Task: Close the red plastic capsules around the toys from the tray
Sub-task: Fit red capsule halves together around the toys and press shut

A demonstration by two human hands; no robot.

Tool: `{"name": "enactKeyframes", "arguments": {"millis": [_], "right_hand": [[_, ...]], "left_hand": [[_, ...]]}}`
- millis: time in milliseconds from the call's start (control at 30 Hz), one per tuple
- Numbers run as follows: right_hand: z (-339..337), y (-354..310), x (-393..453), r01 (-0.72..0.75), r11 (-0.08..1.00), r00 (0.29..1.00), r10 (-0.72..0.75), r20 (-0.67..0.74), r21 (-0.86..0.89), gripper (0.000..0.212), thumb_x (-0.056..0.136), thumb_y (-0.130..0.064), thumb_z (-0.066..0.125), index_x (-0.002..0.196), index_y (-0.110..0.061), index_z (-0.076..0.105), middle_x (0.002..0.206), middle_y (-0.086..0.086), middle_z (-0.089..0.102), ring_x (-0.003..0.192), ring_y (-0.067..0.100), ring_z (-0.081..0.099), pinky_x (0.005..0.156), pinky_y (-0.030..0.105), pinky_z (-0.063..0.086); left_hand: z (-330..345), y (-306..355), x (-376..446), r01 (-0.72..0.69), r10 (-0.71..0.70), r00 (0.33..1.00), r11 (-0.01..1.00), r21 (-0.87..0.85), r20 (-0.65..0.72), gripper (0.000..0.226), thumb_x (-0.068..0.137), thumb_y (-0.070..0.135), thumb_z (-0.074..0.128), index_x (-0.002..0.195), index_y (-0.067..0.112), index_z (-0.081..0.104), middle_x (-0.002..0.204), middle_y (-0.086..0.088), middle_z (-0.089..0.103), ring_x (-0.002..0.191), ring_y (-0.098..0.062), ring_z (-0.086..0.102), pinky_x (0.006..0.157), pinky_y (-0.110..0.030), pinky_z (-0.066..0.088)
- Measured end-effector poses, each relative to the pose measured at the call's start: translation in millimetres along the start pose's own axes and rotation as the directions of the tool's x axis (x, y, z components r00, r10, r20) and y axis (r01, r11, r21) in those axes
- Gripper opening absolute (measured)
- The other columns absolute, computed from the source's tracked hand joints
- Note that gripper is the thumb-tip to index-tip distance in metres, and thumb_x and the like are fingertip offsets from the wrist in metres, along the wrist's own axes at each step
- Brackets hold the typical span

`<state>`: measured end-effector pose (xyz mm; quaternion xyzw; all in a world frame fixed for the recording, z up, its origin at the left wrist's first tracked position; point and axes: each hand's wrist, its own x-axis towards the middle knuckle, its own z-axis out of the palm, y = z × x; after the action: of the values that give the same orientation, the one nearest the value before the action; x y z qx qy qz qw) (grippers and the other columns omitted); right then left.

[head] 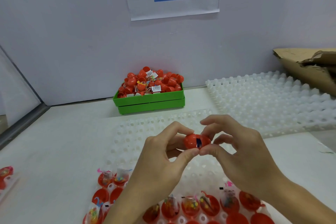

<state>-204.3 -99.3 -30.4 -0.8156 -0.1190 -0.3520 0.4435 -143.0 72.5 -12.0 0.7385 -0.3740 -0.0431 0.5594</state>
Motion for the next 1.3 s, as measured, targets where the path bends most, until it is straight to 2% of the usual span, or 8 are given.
{"name": "enactKeyframes", "arguments": {"millis": [133, 233, 333, 567, 700, 900, 1033, 1300], "right_hand": [[-3.8, -1.8, 1.9, -0.103, 0.979, 0.994, 0.094, 0.062, 0.173, 0.025, 0.071, -0.018, 0.081, 0.095, -0.024, 0.076, 0.088, -0.008, 0.071, 0.086, 0.020, 0.070, 0.066, 0.032, 0.059], [-4.4, -2.9, 2.2, -0.147, 0.952, 0.986, 0.121, 0.112, 0.269, 0.035, 0.072, 0.000, 0.081, 0.097, -0.023, 0.078, 0.093, -0.004, 0.070, 0.089, 0.024, 0.070, 0.068, 0.032, 0.059], [-2.1, -2.5, 1.3, -0.170, 0.959, 0.985, 0.159, 0.066, 0.226, 0.047, 0.070, 0.012, 0.078, 0.098, -0.027, 0.076, 0.090, -0.006, 0.070, 0.088, 0.022, 0.069, 0.067, 0.035, 0.059], [-3.7, -5.8, 2.7, -0.243, 0.934, 0.969, 0.243, 0.032, 0.263, 0.031, 0.076, 0.014, 0.074, 0.092, -0.013, 0.076, 0.082, 0.001, 0.072, 0.067, 0.022, 0.073, 0.059, 0.026, 0.058], [-1.4, -7.2, 2.9, -0.302, 0.899, 0.949, 0.314, 0.014, 0.317, 0.036, 0.078, 0.013, 0.072, 0.089, -0.021, 0.075, 0.069, 0.001, 0.075, 0.061, 0.018, 0.073, 0.058, 0.020, 0.057], [-0.7, -10.2, 2.4, -0.268, 0.920, 0.962, 0.271, 0.032, 0.285, 0.041, 0.071, 0.010, 0.079, 0.094, -0.024, 0.077, 0.075, 0.001, 0.076, 0.062, 0.018, 0.073, 0.063, 0.024, 0.059], [-1.0, -9.9, 3.9, -0.263, 0.914, 0.963, 0.267, 0.031, 0.309, 0.039, 0.069, 0.010, 0.079, 0.093, -0.021, 0.079, 0.084, 0.006, 0.075, 0.066, 0.025, 0.072, 0.064, 0.029, 0.060], [-0.6, -5.9, 5.3, -0.295, 0.919, 0.953, 0.302, 0.013, 0.262, 0.047, 0.069, 0.018, 0.076, 0.088, -0.025, 0.079, 0.076, 0.007, 0.075, 0.060, 0.020, 0.070, 0.063, 0.026, 0.057]], "left_hand": [[-3.0, -0.8, 1.6, 0.079, -0.081, 0.996, 0.995, -0.058, -0.035, 0.024, 0.078, 0.013, 0.078, 0.087, 0.029, 0.063, 0.079, 0.003, 0.076, 0.074, -0.015, 0.072, 0.072, -0.026, 0.057], [-3.1, -1.0, 2.8, 0.126, -0.133, 0.990, 0.986, -0.113, -0.056, 0.030, 0.076, 0.000, 0.080, 0.083, 0.024, 0.064, 0.077, -0.002, 0.077, 0.071, -0.023, 0.072, 0.071, -0.027, 0.059], [-2.7, 1.5, 1.7, 0.110, -0.115, 0.993, 0.981, -0.160, -0.020, 0.027, 0.073, 0.003, 0.082, 0.086, 0.021, 0.067, 0.081, -0.001, 0.077, 0.078, -0.018, 0.074, 0.072, -0.023, 0.058], [-0.5, 1.5, 2.3, 0.086, -0.094, 0.995, 0.980, -0.182, -0.039, 0.024, 0.079, -0.001, 0.076, 0.089, 0.019, 0.067, 0.082, -0.003, 0.077, 0.075, -0.022, 0.074, 0.073, -0.028, 0.059], [0.1, 1.0, 2.4, 0.076, -0.082, 0.996, 0.986, -0.147, -0.032, 0.031, 0.079, -0.002, 0.076, 0.090, 0.026, 0.068, 0.083, 0.000, 0.078, 0.077, -0.019, 0.074, 0.074, -0.028, 0.059], [2.6, -2.1, 2.7, 0.088, -0.095, 0.994, 0.991, -0.098, -0.063, 0.027, 0.082, -0.004, 0.073, 0.092, 0.022, 0.068, 0.080, 0.001, 0.077, 0.074, -0.019, 0.073, 0.072, -0.033, 0.060], [0.4, -2.0, 3.5, 0.083, -0.090, 0.994, 0.989, -0.120, -0.060, 0.029, 0.080, -0.005, 0.074, 0.092, 0.021, 0.069, 0.081, 0.002, 0.077, 0.073, -0.016, 0.073, 0.071, -0.025, 0.058], [3.9, -1.8, 2.5, 0.072, -0.074, 0.997, 0.993, -0.090, -0.017, 0.039, 0.080, -0.006, 0.074, 0.103, 0.025, 0.071, 0.091, 0.010, 0.077, 0.087, -0.007, 0.073, 0.077, -0.015, 0.054]]}}
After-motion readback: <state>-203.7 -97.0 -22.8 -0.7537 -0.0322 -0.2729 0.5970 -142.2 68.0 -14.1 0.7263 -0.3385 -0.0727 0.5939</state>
